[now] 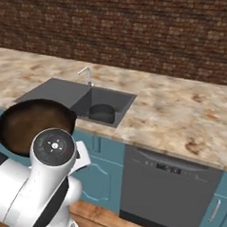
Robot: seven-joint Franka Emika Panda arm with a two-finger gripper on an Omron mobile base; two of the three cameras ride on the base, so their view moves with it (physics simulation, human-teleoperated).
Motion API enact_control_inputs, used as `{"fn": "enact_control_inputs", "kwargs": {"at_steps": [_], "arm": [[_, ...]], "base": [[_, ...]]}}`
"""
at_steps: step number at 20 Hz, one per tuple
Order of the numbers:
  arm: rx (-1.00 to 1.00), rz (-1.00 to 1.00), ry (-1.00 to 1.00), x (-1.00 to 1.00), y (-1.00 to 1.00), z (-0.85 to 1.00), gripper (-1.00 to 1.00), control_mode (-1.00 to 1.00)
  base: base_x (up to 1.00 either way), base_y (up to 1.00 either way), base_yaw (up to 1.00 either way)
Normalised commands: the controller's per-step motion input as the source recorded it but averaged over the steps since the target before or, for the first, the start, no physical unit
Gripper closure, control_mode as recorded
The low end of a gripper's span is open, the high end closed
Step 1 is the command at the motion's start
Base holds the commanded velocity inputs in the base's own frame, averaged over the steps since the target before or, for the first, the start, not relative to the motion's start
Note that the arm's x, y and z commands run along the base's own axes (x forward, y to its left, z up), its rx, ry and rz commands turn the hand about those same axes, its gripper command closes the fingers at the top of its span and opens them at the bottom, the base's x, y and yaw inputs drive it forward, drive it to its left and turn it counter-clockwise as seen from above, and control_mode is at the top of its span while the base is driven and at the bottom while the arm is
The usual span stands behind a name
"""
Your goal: Move the pot and pan from the stove into the sink.
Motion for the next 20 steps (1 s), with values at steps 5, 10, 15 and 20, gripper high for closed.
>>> {"fn": "enact_control_inputs", "kwargs": {"at_steps": [5,10,15,20], "arm": [[0.0,0.0,0.0,0.0,0.0,0.0,1.0,1.0],[0.0,0.0,0.0,0.0,0.0,0.0,1.0,1.0],[0.0,0.0,0.0,0.0,0.0,0.0,1.0,1.0],[0.0,0.0,0.0,0.0,0.0,0.0,1.0,1.0]], "base": [[0.0,-0.04,-0.22],[-0.01,0.29,-0.04],[-0.05,0.76,-0.01],[-0.02,0.13,0.0]]}}
